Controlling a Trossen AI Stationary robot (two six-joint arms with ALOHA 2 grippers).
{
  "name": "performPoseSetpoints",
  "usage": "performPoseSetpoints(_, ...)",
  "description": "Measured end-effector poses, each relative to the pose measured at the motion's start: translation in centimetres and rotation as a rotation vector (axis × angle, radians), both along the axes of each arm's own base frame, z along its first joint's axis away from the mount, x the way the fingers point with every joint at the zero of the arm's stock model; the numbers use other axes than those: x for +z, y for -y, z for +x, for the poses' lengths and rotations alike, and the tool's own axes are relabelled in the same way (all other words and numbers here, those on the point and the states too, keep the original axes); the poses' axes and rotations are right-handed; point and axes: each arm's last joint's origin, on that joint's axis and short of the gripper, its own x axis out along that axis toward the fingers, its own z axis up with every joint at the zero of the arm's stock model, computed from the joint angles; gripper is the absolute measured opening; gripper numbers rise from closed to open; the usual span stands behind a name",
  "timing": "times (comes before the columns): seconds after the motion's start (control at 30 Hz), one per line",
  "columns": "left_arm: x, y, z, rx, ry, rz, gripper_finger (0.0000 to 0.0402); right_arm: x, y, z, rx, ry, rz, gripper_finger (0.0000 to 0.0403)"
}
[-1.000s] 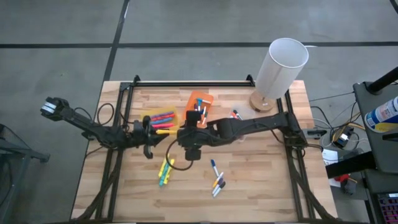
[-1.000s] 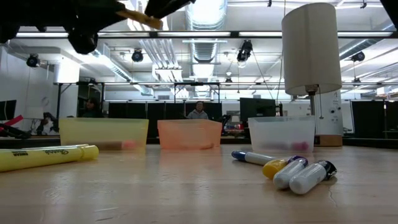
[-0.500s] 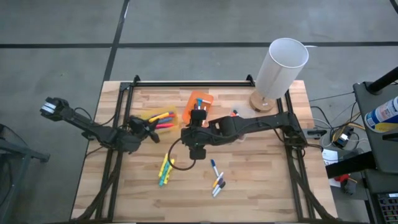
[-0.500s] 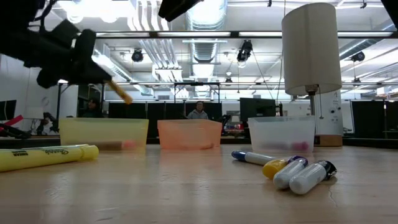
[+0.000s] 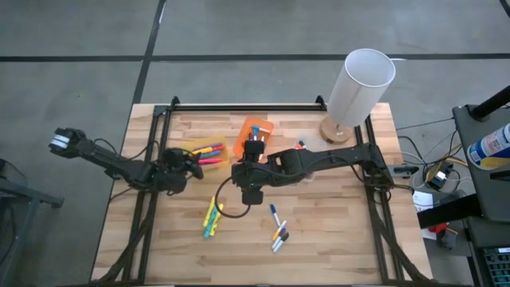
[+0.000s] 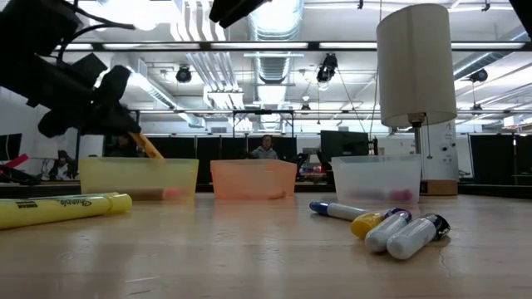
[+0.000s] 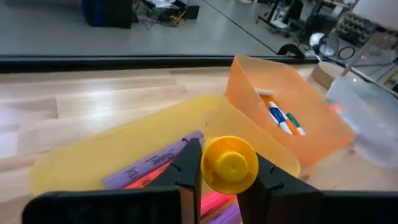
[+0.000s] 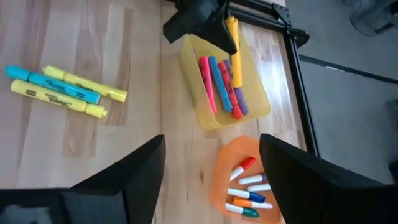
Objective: Pick & Place Markers
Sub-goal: Put the yellow highlighter pen into the yellow bin, then put the left light yellow highlighter pen into the yellow bin
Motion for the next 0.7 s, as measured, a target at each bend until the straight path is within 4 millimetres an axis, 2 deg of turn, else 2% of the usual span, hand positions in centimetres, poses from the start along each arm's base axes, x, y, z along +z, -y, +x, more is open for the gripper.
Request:
performPoseSetpoints(0.17,0.0,0.0,0.1,-0.009,0.019,-0.045,0.0085,0.0,0.0,0.0,-0.011,0.008,0.013,0.0252)
performPoseSetpoints(0.47,0.0,0.1,0.2,-0.050,-0.001,-0.068,0.0182,-0.1,0.0,0.1,-0.013,0.012,0.018,0.0254)
performPoseSetpoints(0.6,1.0,0.2,0.5,-0.067,-0.001,-0.047,0.0195,-0.5,0.0,0.1,-0.013,0.000,0.016,0.0251)
performPoseSetpoints(0.7,2.4,0.3,0.9,-0.101,-0.013,-0.013,0.0196,-0.8,0.0,0.1,-0.009,-0.011,0.011,0.0253)
